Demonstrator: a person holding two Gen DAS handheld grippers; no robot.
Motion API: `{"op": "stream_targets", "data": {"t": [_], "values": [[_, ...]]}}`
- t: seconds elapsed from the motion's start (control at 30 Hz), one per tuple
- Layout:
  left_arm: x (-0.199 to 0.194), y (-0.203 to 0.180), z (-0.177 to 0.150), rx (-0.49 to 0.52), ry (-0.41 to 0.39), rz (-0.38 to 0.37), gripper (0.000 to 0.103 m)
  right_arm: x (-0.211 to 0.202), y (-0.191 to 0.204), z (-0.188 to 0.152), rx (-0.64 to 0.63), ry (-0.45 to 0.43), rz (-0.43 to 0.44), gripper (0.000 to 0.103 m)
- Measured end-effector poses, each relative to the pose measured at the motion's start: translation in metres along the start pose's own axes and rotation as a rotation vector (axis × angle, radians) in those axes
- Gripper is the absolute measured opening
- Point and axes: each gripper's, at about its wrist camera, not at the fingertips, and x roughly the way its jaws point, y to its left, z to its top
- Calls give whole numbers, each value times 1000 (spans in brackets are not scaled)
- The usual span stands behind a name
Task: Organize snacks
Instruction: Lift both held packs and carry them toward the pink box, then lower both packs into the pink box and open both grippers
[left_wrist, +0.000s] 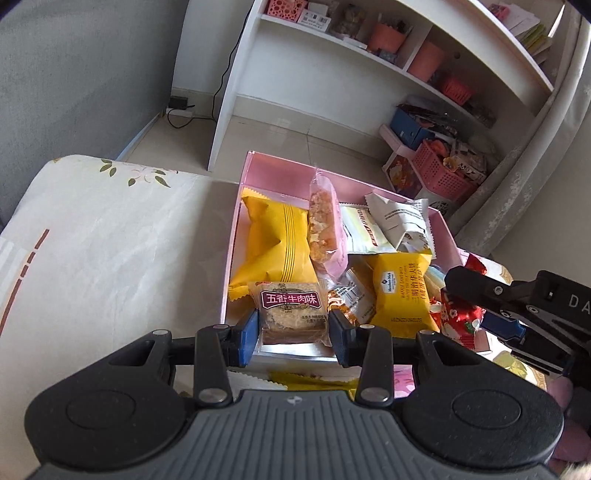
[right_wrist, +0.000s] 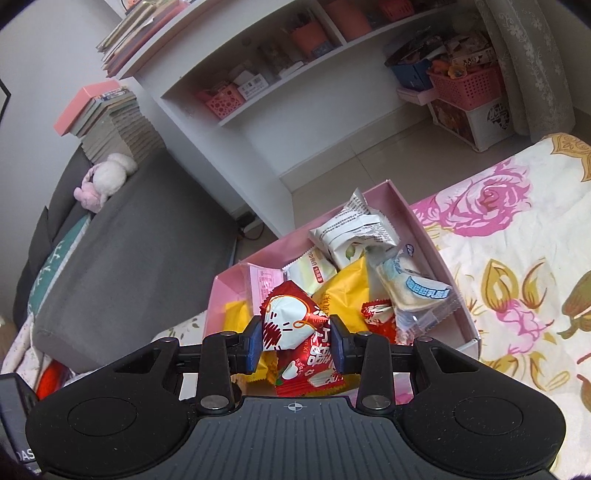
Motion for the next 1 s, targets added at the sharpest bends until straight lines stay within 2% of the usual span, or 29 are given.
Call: {"op": "stream_targets", "data": {"t": [0.13, 0.33, 0.57, 0.73, 0.8, 0.9, 1.0], "values": [[7, 8, 0, 1, 4, -35, 37, 15, 1, -2, -16, 16, 1, 36], [10, 5, 0, 62, -24, -36, 37, 26, 3, -2, -17, 17, 19, 36], [9, 7, 0, 102, 14, -74, 39, 28, 11, -4, -49, 11, 20, 39], [6, 1, 1, 121, 11, -68, 48, 25, 18, -5, -101, 5, -2, 53], [5, -2, 1, 138, 9, -60, 55, 23, 19, -4, -103, 5, -3, 67], [2, -6, 1, 158, -2, -61, 66, 19, 17, -2, -94, 2, 7, 75], [-3, -8, 2, 165, -11, -67, 72, 15, 15, 0, -85, 6, -4, 80]]}}
